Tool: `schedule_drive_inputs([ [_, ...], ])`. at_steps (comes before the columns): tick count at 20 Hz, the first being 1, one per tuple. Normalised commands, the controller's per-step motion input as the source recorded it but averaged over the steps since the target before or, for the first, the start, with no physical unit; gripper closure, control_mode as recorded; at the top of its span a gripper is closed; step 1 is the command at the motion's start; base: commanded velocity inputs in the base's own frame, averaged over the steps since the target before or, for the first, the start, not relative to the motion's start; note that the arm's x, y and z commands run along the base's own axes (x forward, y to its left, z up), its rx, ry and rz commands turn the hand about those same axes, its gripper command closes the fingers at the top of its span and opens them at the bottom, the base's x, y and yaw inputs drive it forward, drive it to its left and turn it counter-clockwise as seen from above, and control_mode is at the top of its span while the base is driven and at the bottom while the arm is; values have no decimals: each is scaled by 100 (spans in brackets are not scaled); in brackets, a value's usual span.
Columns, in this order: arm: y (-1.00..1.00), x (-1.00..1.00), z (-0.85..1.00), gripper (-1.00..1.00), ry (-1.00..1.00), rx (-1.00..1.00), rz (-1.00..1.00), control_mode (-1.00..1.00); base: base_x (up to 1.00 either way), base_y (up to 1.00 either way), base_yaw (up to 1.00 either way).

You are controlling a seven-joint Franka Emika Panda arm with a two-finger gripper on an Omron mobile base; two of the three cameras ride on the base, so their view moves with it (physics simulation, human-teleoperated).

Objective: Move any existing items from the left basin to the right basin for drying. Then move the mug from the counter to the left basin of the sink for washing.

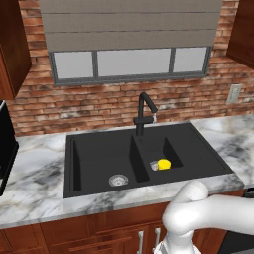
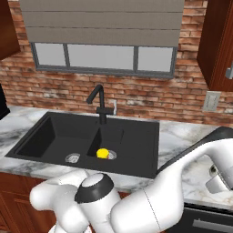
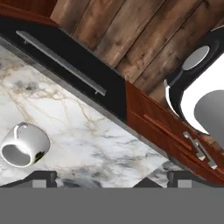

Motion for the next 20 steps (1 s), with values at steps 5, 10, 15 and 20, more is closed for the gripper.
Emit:
schedule_drive_inputs([
  [5,0,6,-33,-100,-2,2,-28,-100,0,0,0],
  [10,0,17,-20,-100,-4,5,-14,-100,0,0,0],
  [15,0,20,-12,-100,-11,9,-1,-100,0,0,0],
  [20,-9,4,-11,-100,-4,8,2,-100,0,0,0],
])
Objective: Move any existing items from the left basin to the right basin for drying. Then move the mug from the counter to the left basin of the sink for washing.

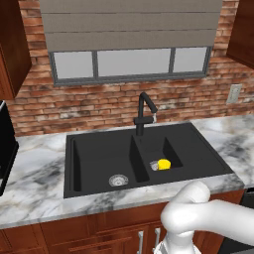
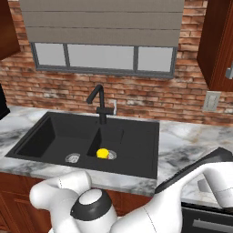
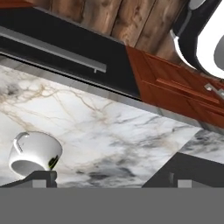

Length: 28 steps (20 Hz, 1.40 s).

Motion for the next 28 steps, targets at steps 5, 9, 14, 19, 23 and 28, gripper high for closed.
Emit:
schedule_drive_inputs([
  [5,-18,11,-4,-100,0,2,0,-100,0,0,0],
  [9,-18,25,-1,-100,-2,1,0,-100,0,0,0],
  [14,-20,23,-1,-100,-9,2,1,-100,0,0,0],
  [19,-28,4,-6,-100,-14,4,3,-100,0,0,0],
  [23,-28,0,-8,-100,-13,4,3,-100,0,0,0],
  [28,-20,3,-9,-100,-11,2,3,-100,0,0,0],
])
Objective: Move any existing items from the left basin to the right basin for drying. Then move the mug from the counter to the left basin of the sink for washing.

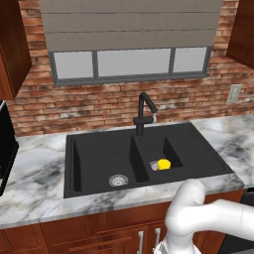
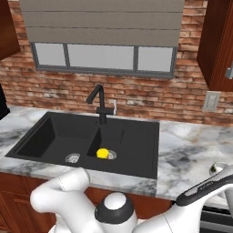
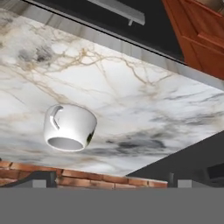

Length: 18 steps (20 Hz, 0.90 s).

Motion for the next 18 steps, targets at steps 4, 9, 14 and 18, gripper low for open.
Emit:
schedule_drive_inputs([
  [4,-12,12,-13,-100,-8,0,5,-100,0,0,0],
  [9,-10,12,-18,-100,-7,0,4,-100,0,0,0],
  [14,-7,14,-20,-100,-5,0,2,-100,0,0,0],
  [18,-8,14,-19,-100,-4,0,1,-100,0,0,0],
])
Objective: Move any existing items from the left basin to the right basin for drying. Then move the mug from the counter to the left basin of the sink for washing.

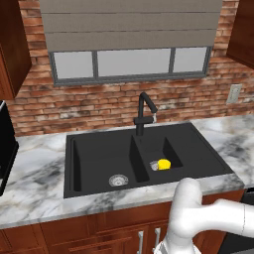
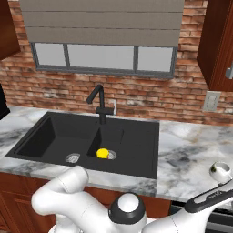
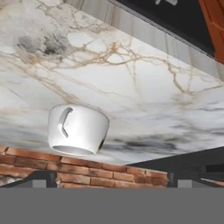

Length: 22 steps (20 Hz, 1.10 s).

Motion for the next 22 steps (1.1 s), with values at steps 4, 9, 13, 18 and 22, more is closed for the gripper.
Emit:
schedule_drive_inputs([
  [4,-6,16,-18,-100,-4,0,1,-100,0,0,0],
  [9,-7,14,-18,-100,-7,0,2,-100,0,0,0],
  [13,-8,10,-13,-100,-9,0,2,-100,0,0,0],
  [18,-9,11,-7,-100,-8,0,2,-100,0,0,0],
  [22,-10,16,-6,-100,-7,0,2,-100,0,0,0],
])
